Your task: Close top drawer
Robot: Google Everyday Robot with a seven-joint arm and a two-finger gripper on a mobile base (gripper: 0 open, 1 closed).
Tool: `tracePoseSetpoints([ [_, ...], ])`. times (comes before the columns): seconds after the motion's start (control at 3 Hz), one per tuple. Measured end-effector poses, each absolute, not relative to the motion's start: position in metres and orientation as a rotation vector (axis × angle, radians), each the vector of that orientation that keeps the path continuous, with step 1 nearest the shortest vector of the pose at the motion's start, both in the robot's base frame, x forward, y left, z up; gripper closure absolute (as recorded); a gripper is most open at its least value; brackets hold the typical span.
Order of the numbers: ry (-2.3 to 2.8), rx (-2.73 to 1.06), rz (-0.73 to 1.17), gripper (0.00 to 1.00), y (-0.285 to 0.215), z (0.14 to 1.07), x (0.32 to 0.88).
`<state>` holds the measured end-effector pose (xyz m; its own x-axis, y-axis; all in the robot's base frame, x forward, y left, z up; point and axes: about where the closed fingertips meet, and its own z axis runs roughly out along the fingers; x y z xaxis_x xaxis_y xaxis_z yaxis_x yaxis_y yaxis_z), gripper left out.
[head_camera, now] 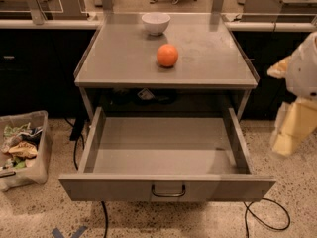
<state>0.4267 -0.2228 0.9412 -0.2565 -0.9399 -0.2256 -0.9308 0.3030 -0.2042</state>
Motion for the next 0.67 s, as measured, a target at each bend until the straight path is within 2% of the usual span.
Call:
tracePoseSetpoints([
  [0.33, 2.349, -1.696, 0.055, 0.0, -0.231, 0.895, 0.412],
  [0.67, 2.348, -1.689, 0.034, 0.0, -0.235, 0.885, 0.401],
])
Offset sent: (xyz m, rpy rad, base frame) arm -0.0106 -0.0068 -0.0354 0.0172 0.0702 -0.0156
